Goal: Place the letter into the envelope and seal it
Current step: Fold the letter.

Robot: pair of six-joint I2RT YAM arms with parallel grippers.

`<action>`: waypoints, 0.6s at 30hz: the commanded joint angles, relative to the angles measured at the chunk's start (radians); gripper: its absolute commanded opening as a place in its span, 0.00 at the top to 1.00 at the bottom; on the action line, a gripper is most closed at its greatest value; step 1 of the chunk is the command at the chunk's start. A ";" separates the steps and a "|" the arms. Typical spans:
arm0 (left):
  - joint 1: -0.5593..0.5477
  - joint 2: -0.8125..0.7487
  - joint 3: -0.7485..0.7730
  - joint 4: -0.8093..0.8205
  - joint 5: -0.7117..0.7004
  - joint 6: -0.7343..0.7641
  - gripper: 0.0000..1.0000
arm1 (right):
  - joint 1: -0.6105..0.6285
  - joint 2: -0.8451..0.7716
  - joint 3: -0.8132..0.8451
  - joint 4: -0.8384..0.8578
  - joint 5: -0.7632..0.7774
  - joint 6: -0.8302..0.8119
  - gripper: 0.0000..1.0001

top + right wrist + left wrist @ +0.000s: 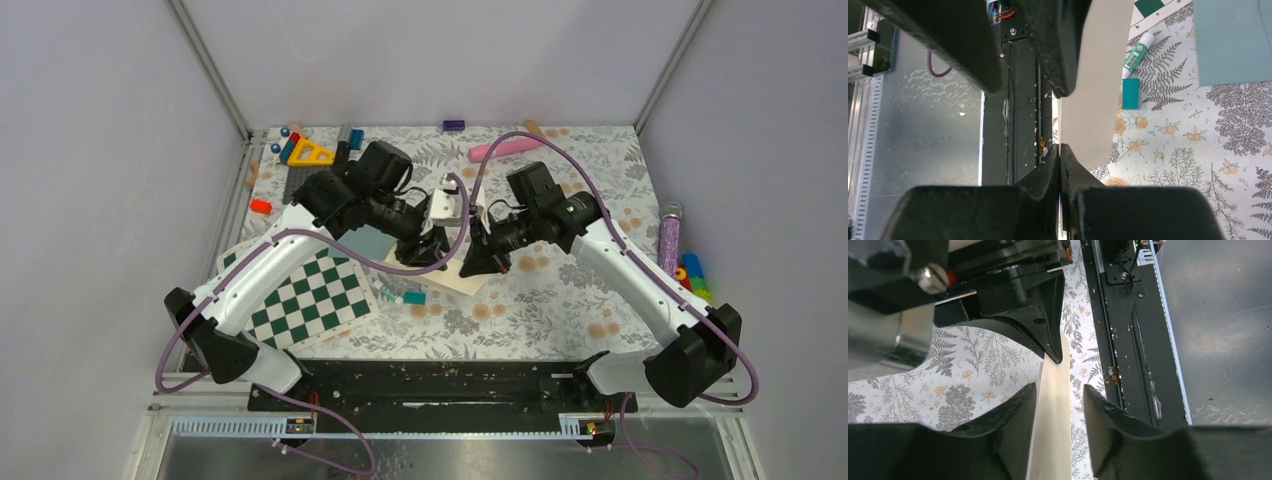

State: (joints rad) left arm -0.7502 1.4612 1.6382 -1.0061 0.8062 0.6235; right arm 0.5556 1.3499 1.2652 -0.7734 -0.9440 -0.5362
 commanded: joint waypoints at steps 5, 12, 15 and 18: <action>-0.010 -0.010 0.034 -0.020 -0.063 0.026 0.86 | 0.001 -0.046 0.028 -0.005 0.001 -0.032 1.00; -0.011 -0.084 -0.014 -0.021 -0.137 0.045 0.93 | 0.001 -0.052 0.028 -0.005 0.011 -0.035 1.00; -0.010 -0.108 -0.037 -0.020 -0.174 0.053 0.65 | 0.001 -0.058 0.031 -0.012 0.011 -0.039 1.00; -0.011 -0.106 -0.036 -0.021 -0.186 0.044 0.42 | 0.001 -0.060 0.036 -0.017 0.001 -0.039 1.00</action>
State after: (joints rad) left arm -0.7582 1.3865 1.6073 -1.0336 0.6712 0.6579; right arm 0.5556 1.3209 1.2652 -0.7815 -0.9321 -0.5571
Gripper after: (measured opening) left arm 0.519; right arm 0.018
